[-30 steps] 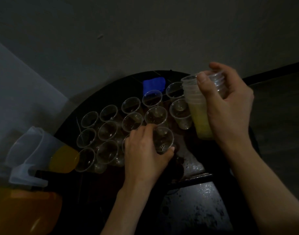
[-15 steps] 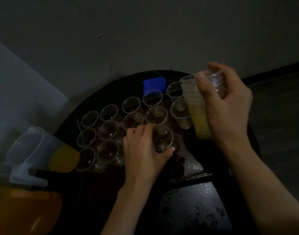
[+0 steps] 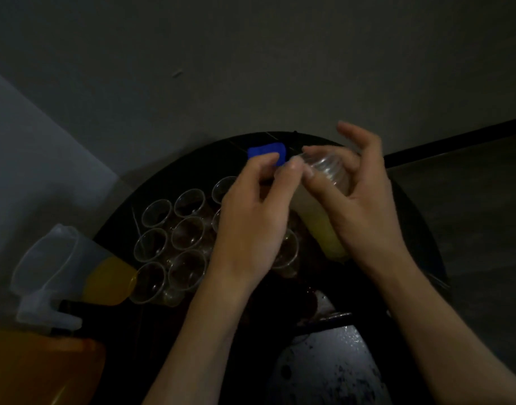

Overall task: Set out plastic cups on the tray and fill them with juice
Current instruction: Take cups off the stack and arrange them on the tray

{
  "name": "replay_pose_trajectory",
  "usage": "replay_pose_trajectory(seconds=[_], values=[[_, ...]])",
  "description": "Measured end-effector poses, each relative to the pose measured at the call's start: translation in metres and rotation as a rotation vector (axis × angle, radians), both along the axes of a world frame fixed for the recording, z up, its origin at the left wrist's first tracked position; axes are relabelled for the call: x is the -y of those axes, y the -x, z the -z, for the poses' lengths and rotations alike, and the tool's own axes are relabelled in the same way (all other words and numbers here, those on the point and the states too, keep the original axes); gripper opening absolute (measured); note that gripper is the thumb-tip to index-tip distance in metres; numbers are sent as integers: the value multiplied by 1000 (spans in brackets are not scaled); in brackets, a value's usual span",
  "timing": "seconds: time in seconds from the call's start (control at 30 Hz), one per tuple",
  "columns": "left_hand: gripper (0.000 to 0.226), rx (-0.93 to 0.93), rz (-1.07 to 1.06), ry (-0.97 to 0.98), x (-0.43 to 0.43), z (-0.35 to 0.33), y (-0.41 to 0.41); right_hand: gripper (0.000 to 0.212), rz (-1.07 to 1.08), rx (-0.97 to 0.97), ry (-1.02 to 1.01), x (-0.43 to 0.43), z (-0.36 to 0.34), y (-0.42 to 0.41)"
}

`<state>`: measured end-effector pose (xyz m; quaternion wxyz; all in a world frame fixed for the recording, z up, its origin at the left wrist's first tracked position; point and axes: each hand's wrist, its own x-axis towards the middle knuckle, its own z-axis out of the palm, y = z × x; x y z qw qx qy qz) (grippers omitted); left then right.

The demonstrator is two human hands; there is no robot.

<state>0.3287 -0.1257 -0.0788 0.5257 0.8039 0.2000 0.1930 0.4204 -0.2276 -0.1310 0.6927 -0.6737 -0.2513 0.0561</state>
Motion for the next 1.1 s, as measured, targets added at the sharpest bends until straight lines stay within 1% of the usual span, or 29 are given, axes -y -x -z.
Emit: replay_pose_trajectory(seconds=[0.07,0.17,0.37,0.57,0.83,1.1], values=[[28,-74,12,-60,-5,-7,-10,67,-30,-10,5,2,-2,1],[36,-202,3,-118,-14,-12,-22,58,-52,62,51,5,-4,1],[58,-287,-33,-277,-19,-15,-28,58,-37,129,119,7,1,-1],[54,-225,-98,-231,-13,-16,-29,60,-44,142,143,10,-1,-4],[51,-178,-157,-266,-7,-19,-31,62,-61,129,135,12,-5,-5],[48,-161,-207,-293,0,-19,-31,60,-74,206,162,17,-4,-8]])
